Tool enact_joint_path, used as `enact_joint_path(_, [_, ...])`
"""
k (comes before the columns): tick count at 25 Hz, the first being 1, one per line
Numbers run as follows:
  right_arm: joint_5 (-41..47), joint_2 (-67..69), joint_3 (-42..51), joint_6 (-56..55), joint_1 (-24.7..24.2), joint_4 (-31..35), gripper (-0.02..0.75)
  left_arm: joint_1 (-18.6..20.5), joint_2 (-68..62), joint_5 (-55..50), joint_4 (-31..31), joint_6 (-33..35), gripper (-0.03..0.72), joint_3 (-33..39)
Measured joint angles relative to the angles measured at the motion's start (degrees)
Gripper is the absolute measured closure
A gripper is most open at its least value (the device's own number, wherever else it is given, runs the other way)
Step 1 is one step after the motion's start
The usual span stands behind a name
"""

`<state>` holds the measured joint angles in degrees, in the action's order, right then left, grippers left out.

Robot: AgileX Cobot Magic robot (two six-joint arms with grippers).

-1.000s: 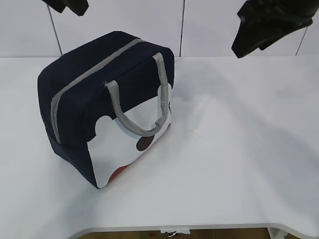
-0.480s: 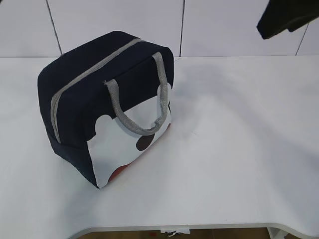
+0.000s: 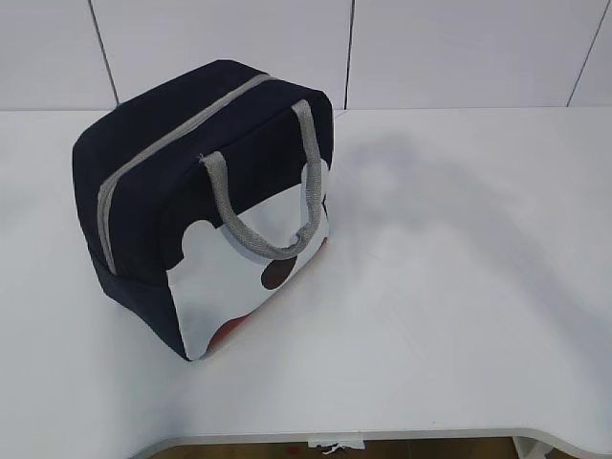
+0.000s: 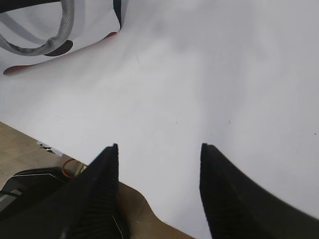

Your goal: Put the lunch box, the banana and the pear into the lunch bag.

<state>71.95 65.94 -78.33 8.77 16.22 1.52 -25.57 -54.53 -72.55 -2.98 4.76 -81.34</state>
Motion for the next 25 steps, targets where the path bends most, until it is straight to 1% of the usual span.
enact_joint_path(4, [0.1,-6.7,3.2,0.0,0.0,0.0,0.322,0.0,7.4,-0.1,0.0,0.0,0.33,4.3])
enact_joint_path(16, [0.7,-28.2,10.0,-1.3,0.0,1.0,0.322,0.0,29.4,-0.4,0.0,0.0,0.367,16.3])
enact_joint_path(19, [0.7,-33.5,13.2,-1.4,0.0,1.0,0.322,0.0,35.3,-0.4,0.0,0.0,0.381,20.7])
enact_joint_path(25, [0.9,-43.7,22.8,-1.9,0.0,1.0,0.322,-0.1,47.0,-0.5,-1.0,0.0,0.42,29.6])
